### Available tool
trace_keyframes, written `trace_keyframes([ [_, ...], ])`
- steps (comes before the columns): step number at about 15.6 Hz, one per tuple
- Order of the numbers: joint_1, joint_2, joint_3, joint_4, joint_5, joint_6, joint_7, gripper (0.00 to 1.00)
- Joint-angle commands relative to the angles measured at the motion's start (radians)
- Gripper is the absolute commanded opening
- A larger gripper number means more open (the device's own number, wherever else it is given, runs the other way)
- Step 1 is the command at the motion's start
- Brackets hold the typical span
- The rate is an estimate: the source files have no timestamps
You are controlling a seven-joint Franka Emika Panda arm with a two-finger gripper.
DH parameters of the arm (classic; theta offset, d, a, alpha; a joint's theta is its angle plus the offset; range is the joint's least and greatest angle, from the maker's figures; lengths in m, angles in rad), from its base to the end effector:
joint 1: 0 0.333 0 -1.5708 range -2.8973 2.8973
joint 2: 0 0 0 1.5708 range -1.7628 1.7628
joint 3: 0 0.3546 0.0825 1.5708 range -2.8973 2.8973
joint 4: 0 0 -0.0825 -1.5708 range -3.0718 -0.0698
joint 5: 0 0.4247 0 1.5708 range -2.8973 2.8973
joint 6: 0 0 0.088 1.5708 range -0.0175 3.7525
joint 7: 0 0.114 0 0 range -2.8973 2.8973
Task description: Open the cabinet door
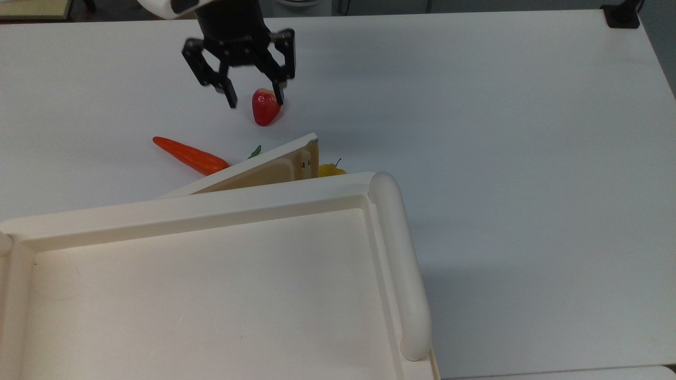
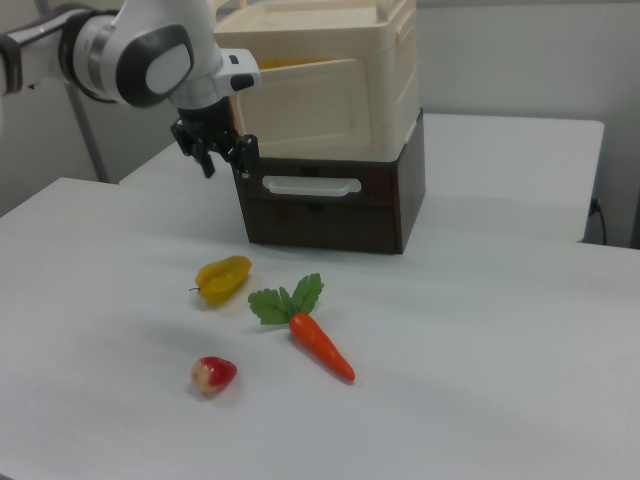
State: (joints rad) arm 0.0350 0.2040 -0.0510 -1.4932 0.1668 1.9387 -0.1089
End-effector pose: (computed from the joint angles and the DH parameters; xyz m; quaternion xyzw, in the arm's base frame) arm 0.6973 0.0048 0.6033 -0.9895 -0.0267 -0.1247 0.0681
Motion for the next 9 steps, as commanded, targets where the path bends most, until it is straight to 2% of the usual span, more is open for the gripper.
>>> trace_keyframes([
  [1,-0.006,-0.096,-0.029,-0.045,0.008,-0.151,-0.015,1.00],
  [4,-0.044,-0.139,-0.035,-0.042,-0.010,-0.303,-0.015,1.00],
  [7,-0.046,-0.167,-0.075,-0.042,-0.033,-0.411,-0.015,1.00],
  [9,-0.044,-0.167,-0.076,-0.045,-0.071,-0.449,0.003,1.00],
])
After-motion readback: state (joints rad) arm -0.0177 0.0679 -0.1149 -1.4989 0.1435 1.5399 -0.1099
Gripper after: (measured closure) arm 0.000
